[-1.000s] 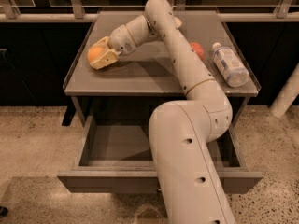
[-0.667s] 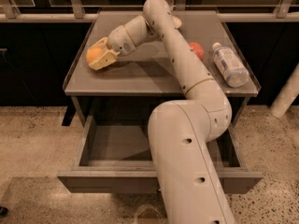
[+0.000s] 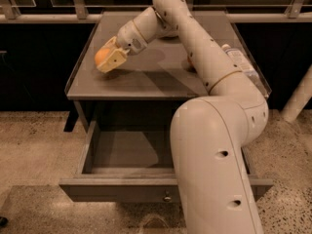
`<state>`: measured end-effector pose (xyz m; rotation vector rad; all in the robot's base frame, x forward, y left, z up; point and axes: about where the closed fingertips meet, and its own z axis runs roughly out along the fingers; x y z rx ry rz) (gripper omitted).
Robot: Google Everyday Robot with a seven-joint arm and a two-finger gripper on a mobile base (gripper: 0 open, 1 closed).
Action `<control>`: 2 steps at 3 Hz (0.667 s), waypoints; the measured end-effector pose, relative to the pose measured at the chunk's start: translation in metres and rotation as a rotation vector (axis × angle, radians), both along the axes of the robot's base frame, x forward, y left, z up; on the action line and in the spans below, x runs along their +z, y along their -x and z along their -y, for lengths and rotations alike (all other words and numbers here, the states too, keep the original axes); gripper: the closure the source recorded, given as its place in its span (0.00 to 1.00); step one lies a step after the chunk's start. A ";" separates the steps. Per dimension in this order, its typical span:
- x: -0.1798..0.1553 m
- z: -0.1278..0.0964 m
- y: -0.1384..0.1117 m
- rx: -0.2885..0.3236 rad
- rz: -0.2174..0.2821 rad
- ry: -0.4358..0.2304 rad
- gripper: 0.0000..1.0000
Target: Place orange into top drawer
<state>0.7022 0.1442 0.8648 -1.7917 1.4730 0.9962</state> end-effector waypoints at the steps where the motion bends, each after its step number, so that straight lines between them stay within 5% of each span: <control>1: 0.011 0.029 0.030 -0.027 -0.015 0.036 1.00; 2: 0.015 0.058 0.071 0.002 -0.026 0.034 1.00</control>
Offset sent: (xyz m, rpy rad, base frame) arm -0.1294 -0.1015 0.0209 -0.0286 0.0294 0.0345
